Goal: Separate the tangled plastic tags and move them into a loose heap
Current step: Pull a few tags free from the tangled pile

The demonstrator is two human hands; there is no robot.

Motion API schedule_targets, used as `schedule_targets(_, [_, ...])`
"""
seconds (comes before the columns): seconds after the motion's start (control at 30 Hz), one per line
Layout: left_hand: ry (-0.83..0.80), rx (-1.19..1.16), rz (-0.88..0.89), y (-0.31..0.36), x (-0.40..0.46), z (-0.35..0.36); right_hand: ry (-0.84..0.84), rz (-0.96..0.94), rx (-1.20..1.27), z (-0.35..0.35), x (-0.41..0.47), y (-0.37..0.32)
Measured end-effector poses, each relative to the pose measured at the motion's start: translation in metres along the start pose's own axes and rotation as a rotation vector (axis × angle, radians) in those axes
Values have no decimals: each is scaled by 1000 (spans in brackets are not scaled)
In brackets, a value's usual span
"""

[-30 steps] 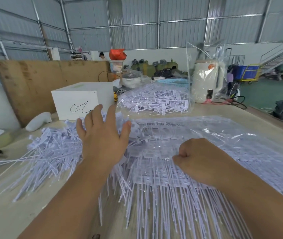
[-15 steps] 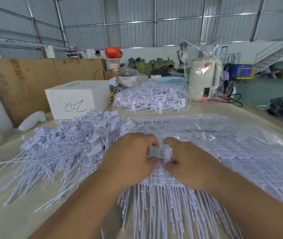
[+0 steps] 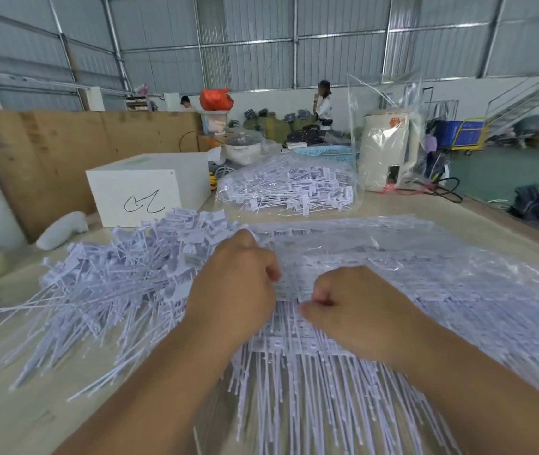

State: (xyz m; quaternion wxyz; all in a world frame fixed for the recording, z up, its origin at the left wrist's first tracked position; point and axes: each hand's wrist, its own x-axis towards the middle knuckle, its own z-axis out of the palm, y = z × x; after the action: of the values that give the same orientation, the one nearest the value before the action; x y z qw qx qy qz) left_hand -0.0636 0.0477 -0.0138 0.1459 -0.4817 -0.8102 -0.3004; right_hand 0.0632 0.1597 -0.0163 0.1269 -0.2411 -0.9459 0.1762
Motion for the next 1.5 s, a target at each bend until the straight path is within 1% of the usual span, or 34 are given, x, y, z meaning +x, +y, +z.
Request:
schedule_targets(0.1, [-10,49,-19,-3,1,5,19,-9,-42,13,0,-7])
schedule_targets(0.17, [-22,83,-35,-5,1,7,38,-24,-136,19,2,-9])
schedule_targets(0.23, [-26,104,-51,-6,0,8,98,-20,-166,22,4,-9])
schedule_targets(0.37, [-19,102,-67,-7,1,8,266,19,-79,19,9,-6])
schedule_targets(0.47, [-33,92,-80,-6,0,8,335,11,-38,18,11,-4])
schedule_targets(0.6, [31,48,-79,-7,1,3,424,-51,-13,11,9,-5])
schedule_targets(0.73, [74,4,-83,-11,2,-1,532,-101,140,-5,1,-4])
schedule_targets(0.83, [120,-13,-57,-14,3,0,471,-93,167,-16,-5,-3])
schedule_targets(0.87, [132,-19,-54,-15,4,1,411,-93,157,-21,-7,-4])
schedule_targets(0.93, [126,-23,-64,-17,6,4,232,-103,112,-27,-10,-4])
schedule_targets(1.0, [51,-1,-86,-21,6,8,28,-121,80,-31,-13,-6])
schedule_targets(1.07, [-50,46,-101,-22,6,12,-137,-123,45,-33,-16,-5])
schedule_targets(1.17, [-125,111,-89,-18,5,15,-275,-109,38,-36,-17,-4])
schedule_targets(1.27, [-227,94,-95,-11,3,16,-307,-88,53,-37,-17,-4])
schedule_targets(1.37, [-237,156,-97,-8,0,18,-319,-63,81,-35,-15,-4])
schedule_targets(1.43, [-218,189,-92,-8,0,18,-270,-42,92,-33,-13,-3])
schedule_targets(1.5, [-193,216,-85,-7,0,16,-144,-12,62,-31,-10,-1])
